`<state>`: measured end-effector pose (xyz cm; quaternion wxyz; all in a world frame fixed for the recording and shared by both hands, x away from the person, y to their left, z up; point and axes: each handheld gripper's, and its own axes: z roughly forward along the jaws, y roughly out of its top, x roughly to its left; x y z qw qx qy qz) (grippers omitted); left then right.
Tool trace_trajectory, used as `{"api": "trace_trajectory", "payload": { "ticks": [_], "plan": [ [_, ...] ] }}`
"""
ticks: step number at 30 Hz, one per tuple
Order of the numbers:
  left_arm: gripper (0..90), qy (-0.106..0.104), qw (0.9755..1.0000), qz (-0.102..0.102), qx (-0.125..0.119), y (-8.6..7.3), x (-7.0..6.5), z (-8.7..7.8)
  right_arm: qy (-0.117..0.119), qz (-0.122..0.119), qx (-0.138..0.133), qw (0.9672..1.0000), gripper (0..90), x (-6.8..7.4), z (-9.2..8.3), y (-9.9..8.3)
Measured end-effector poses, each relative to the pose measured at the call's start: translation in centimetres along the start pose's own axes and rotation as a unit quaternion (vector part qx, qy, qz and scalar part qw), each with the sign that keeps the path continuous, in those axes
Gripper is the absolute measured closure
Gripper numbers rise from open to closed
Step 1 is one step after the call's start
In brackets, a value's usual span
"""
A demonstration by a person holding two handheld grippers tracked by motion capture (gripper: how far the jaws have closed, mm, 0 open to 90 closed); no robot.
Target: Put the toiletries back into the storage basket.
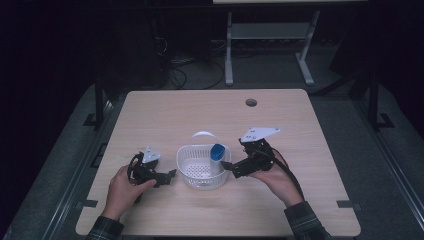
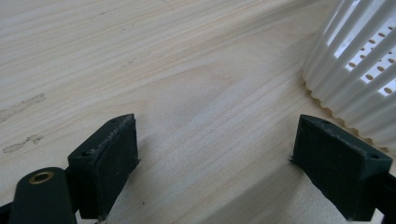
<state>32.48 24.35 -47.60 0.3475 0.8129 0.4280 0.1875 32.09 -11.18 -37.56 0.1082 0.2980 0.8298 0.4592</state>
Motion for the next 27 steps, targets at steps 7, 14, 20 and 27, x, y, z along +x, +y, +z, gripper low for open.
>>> {"api": "trace_trajectory", "payload": {
  "ticks": [7,14,20,27],
  "plan": [
    [13.2,0.000,1.0000,0.001,0.000,0.0,0.0,0.0,-0.009,0.009,-0.006,0.9999,0.0,-0.8,-1.3,-0.5],
    [13.2,0.000,1.0000,0.000,0.000,0.0,0.0,0.0,-0.024,0.023,-0.005,0.9995,0.0,-1.6,-2.6,-1.3],
    [13.2,0.000,1.0000,0.000,-0.001,0.0,0.0,0.0,-0.034,0.034,-0.004,0.9988,0.0,-2.3,-3.6,-2.3],
    [13.2,0.001,1.0000,-0.001,-0.003,0.0,0.0,0.0,-0.044,0.050,-0.006,0.9978,0.0,-3.0,-4.7,-3.6]
  ]
}}
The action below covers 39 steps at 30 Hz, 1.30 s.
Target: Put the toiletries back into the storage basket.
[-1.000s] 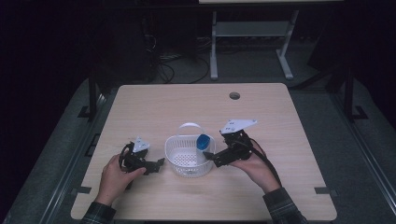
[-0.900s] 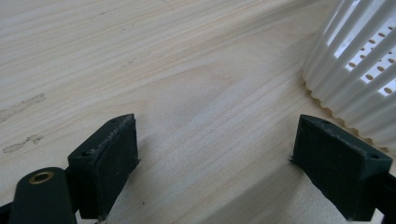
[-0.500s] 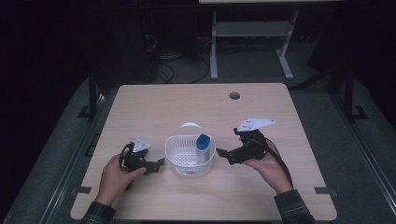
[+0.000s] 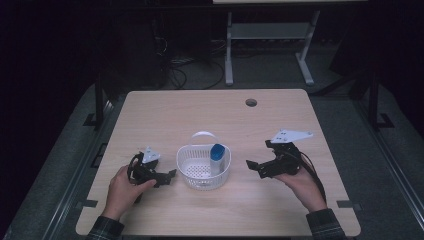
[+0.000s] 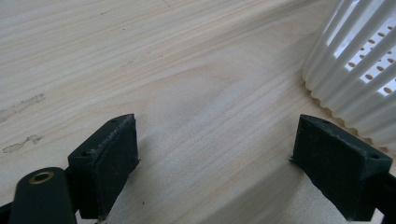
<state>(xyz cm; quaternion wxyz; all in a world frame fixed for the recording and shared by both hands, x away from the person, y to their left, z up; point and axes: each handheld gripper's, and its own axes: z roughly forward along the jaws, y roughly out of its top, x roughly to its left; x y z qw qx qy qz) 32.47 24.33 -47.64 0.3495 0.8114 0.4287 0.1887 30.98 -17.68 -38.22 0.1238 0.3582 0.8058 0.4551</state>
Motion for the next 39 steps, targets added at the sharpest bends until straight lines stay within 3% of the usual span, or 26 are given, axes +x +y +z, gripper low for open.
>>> {"api": "trace_trajectory", "payload": {
  "ticks": [15,30,39],
  "plan": [
    [13.2,0.000,1.0000,0.002,0.001,0.0,0.0,0.0,-0.033,0.027,0.020,0.9989,0.0,-1.4,-1.2,-2.8],
    [13.2,0.000,1.0000,0.004,0.003,0.0,0.0,0.0,-0.073,0.055,0.059,0.9941,0.0,-2.9,-2.1,-7.4],
    [13.2,0.000,1.0000,0.004,0.003,0.0,0.0,0.0,-0.086,0.064,0.077,0.9912,0.0,-3.5,-2.3,-9.2]
  ]
}}
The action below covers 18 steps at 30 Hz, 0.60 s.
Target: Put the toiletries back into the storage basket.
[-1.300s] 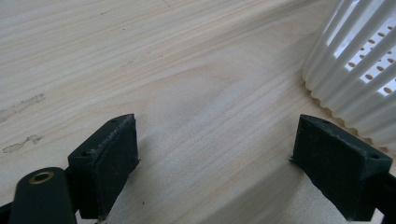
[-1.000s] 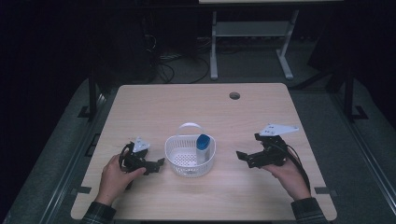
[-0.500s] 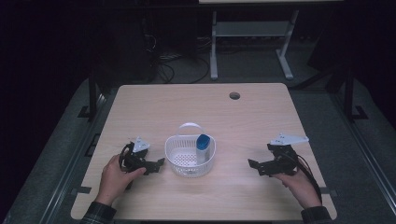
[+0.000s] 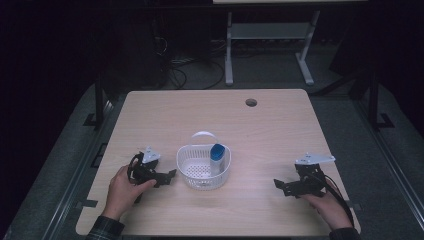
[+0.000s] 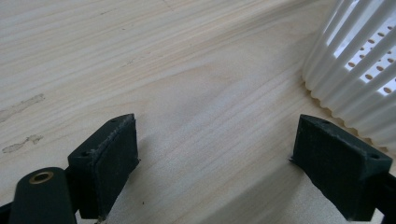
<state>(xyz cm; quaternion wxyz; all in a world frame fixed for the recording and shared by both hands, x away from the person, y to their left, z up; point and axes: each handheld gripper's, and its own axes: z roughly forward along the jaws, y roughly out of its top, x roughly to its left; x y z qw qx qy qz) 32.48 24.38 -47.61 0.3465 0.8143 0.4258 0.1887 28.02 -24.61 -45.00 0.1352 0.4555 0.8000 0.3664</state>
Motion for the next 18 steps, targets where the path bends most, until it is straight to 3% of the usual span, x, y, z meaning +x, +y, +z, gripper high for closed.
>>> {"api": "trace_trajectory", "payload": {
  "ticks": [9,13,18],
  "plan": [
    [13.2,-0.001,1.0000,0.000,0.000,0.0,0.0,0.0,-0.023,0.007,0.030,0.9993,0.0,-1.8,1.5,-1.9],
    [13.2,-0.001,1.0000,0.000,0.000,0.0,0.0,0.0,-0.032,0.010,0.024,0.9992,0.0,-2.3,1.4,-2.2],
    [13.2,-0.001,1.0000,0.001,0.000,0.0,0.0,0.0,-0.054,-0.011,0.010,0.9984,0.0,-2.3,1.6,-2.7]
  ]
}}
